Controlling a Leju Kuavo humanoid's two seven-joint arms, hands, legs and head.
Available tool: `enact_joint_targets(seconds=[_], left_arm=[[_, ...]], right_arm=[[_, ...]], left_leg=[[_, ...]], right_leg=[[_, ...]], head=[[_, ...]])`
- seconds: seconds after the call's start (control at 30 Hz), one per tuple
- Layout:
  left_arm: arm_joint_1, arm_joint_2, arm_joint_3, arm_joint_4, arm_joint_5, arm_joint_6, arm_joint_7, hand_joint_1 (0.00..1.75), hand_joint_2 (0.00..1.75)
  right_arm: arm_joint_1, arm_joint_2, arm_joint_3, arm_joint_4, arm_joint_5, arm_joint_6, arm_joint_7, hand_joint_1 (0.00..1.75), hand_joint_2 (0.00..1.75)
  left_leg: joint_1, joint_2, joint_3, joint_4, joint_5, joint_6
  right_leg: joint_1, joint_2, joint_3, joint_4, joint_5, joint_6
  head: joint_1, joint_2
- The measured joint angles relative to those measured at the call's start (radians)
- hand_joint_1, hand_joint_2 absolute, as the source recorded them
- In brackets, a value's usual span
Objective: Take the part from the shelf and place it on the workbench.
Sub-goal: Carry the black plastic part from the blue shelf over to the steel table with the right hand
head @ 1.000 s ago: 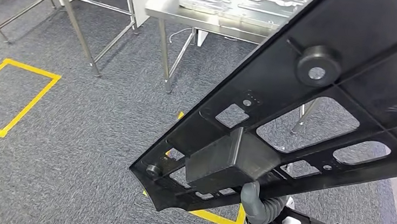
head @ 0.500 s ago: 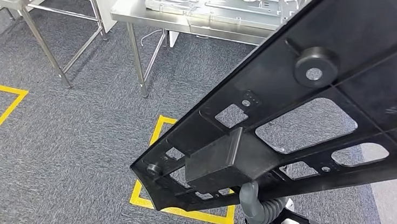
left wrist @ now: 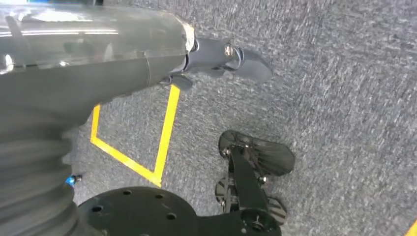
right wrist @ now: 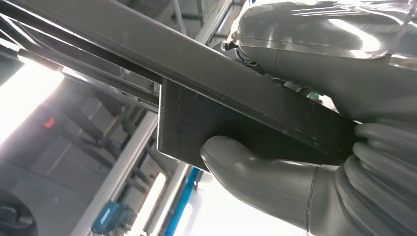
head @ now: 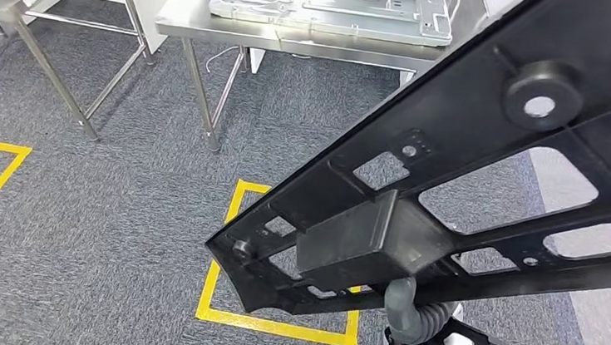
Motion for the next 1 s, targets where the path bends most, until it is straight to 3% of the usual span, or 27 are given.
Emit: enact_joint_targets(seconds=[0.07, 0.1, 0.2, 0.23, 0.27, 0.3, 0.37, 0.4, 0.47, 0.57, 0.63, 0.7, 0.77, 0.8, 0.83, 0.9, 0.93, 0.97, 1.0], left_arm=[[-0.002, 0.001, 0.000, -0.001, -0.004, 0.000, 0.000, 0.00, 1.75], [-0.003, 0.001, 0.000, -0.001, -0.005, 0.000, -0.001, 0.00, 1.75], [0.000, 0.002, 0.000, -0.002, -0.009, 0.002, 0.000, 0.00, 1.75], [0.003, 0.002, 0.000, -0.002, -0.010, 0.002, 0.000, 0.00, 1.75], [0.005, 0.003, 0.000, -0.002, -0.010, 0.003, 0.001, 0.00, 1.75], [0.006, 0.003, 0.000, -0.002, -0.011, 0.004, 0.002, 0.00, 1.75], [0.008, 0.005, 0.000, -0.001, -0.012, 0.007, 0.003, 0.00, 1.75], [0.009, 0.005, 0.000, -0.001, -0.012, 0.008, 0.004, 0.00, 1.75], [0.006, 0.006, 0.000, 0.000, -0.012, 0.010, 0.005, 0.00, 1.75], [0.005, 0.006, 0.000, 0.000, -0.012, 0.013, 0.006, 0.00, 1.75], [0.006, 0.006, 0.000, 0.000, -0.012, 0.014, 0.006, 0.00, 1.75], [0.006, 0.006, 0.000, 0.000, -0.012, 0.015, 0.007, 0.00, 1.75], [0.008, 0.005, 0.000, 0.000, -0.013, 0.017, 0.007, 0.00, 1.75], [0.009, 0.005, 0.000, 0.000, -0.014, 0.018, 0.008, 0.00, 1.75], [0.010, 0.005, 0.000, 0.000, -0.014, 0.019, 0.008, 0.00, 1.75], [0.010, 0.005, 0.000, 0.000, -0.016, 0.020, 0.008, 0.00, 1.75], [0.010, 0.005, 0.000, 0.000, -0.018, 0.020, 0.008, 0.00, 1.75], [0.008, 0.005, 0.000, 0.000, -0.019, 0.020, 0.008, 0.00, 1.75], [0.006, 0.005, 0.000, 0.000, -0.021, 0.020, 0.007, 0.00, 1.75]], right_arm=[[0.001, 0.004, -0.006, -0.005, 0.000, 0.004, 0.000, 1.75, 1.75], [0.001, 0.007, -0.009, -0.008, -0.001, 0.007, 0.000, 1.75, 1.75], [0.005, 0.014, -0.016, -0.011, -0.001, 0.010, 0.000, 1.75, 1.75], [0.010, 0.015, -0.018, -0.011, -0.001, 0.010, 0.000, 1.75, 1.75], [0.014, 0.016, -0.020, -0.011, 0.000, 0.010, 0.000, 1.75, 1.75], [0.018, 0.017, -0.022, -0.012, 0.000, 0.010, 0.000, 1.75, 1.75], [0.026, 0.019, -0.023, -0.016, 0.000, 0.011, 0.000, 1.75, 1.75], [0.029, 0.020, -0.023, -0.019, 0.001, 0.011, 0.000, 1.75, 1.75], [0.036, 0.022, -0.024, -0.024, 0.002, 0.012, 0.000, 1.75, 1.75], [0.043, 0.023, -0.025, -0.032, 0.005, 0.014, 0.001, 1.75, 1.75], [0.045, 0.023, -0.027, -0.035, 0.006, 0.014, 0.000, 1.75, 1.75], [0.049, 0.023, -0.028, -0.036, 0.007, 0.015, 0.000, 1.75, 1.75], [0.054, 0.023, -0.030, -0.036, 0.009, 0.014, 0.000, 1.75, 1.75], [0.055, 0.023, -0.030, -0.036, 0.010, 0.013, 0.000, 1.75, 1.75], [0.058, 0.023, -0.030, -0.036, 0.012, 0.012, 0.000, 1.75, 1.75], [0.064, 0.023, -0.031, -0.036, 0.016, 0.009, 0.000, 1.75, 1.75], [0.068, 0.023, -0.031, -0.037, 0.017, 0.007, 0.000, 1.75, 1.75], [0.070, 0.023, -0.032, -0.040, 0.018, 0.005, 0.001, 1.75, 1.75], [0.069, 0.024, -0.032, -0.045, 0.018, 0.002, 0.000, 1.75, 1.75]], left_leg=[[0.002, 0.000, 0.002, 0.016, -0.011, -0.010], [0.003, -0.002, -0.013, 0.052, -0.026, -0.014], [0.004, -0.009, -0.131, 0.253, -0.087, -0.018], [0.004, -0.009, -0.167, 0.297, -0.088, -0.018], [0.004, -0.009, -0.187, 0.304, -0.066, -0.017], [0.003, -0.009, -0.186, 0.270, -0.024, -0.013], [-0.004, -0.014, -0.149, 0.142, 0.071, 0.001], [-0.008, -0.016, -0.126, 0.087, 0.092, 0.009], [-0.015, -0.020, -0.101, 0.041, 0.078, 0.019], [-0.011, -0.019, -0.061, 0.001, 0.056, 0.031], [-0.007, -0.018, -0.027, -0.019, 0.044, 0.038], [-0.005, -0.019, 0.003, -0.028, 0.027, 0.040], [-0.001, -0.020, 0.037, -0.031, 0.003, 0.035], [0.002, -0.020, 0.056, -0.031, -0.012, 0.031], [0.005, -0.020, 0.076, -0.031, -0.027, 0.027], [0.009, -0.020, 0.113, -0.029, -0.058, 0.016], [0.009, -0.019, 0.128, -0.030, -0.075, 0.009], [0.009, -0.017, 0.145, -0.027, -0.085, 0.000], [0.010, -0.015, 0.157, -0.019, -0.088, -0.008]], right_leg=[[-0.003, 0.005, 0.015, -0.009, -0.005, -0.013], [-0.006, 0.007, 0.026, -0.014, -0.008, -0.020], [-0.004, 0.013, 0.055, -0.017, -0.029, -0.033], [-0.002, 0.017, 0.065, -0.017, -0.037, -0.034], [0.000, 0.021, 0.078, -0.017, -0.047, -0.034], [0.002, 0.025, 0.093, -0.017, -0.059, -0.033], [0.004, 0.029, 0.124, -0.018, -0.085, -0.030], [0.004, 0.032, 0.135, -0.020, -0.096, -0.025], [0.003, 0.034, 0.143, -0.024, -0.105, -0.014], [0.001, 0.031, 0.129, 0.031, -0.077, 0.006], [-0.003, 0.024, 0.067, 0.131, -0.070, 0.016], [-0.009, 0.021, -0.019, 0.226, -0.113, 0.025], [-0.017, 0.020, -0.082, 0.249, -0.166, 0.034], [-0.021, 0.018, -0.096, 0.224, -0.166, 0.038], [-0.025, 0.015, -0.100, 0.179, -0.136, 0.042], [-0.030, -0.001, -0.091, 0.072, -0.013, 0.044], [-0.029, -0.008, -0.084, 0.040, 0.035, 0.039], [-0.025, -0.010, -0.077, 0.024, 0.059, 0.031], [-0.021, -0.009, -0.068, 0.025, 0.054, 0.020]], head=[[0.000, 0.000], [0.000, 0.000], [-0.001, 0.000], [-0.001, 0.000], [-0.001, 0.000], [-0.001, 0.000], [-0.001, 0.000], [-0.001, 0.000], [-0.001, 0.000], [-0.001, 0.000], [-0.001, 0.000], [-0.001, 0.000], [-0.001, 0.000], [-0.001, 0.000], [-0.001, 0.000], [0.000, 0.000], [-0.001, 0.000], [-0.001, 0.000], [-0.002, 0.000]])
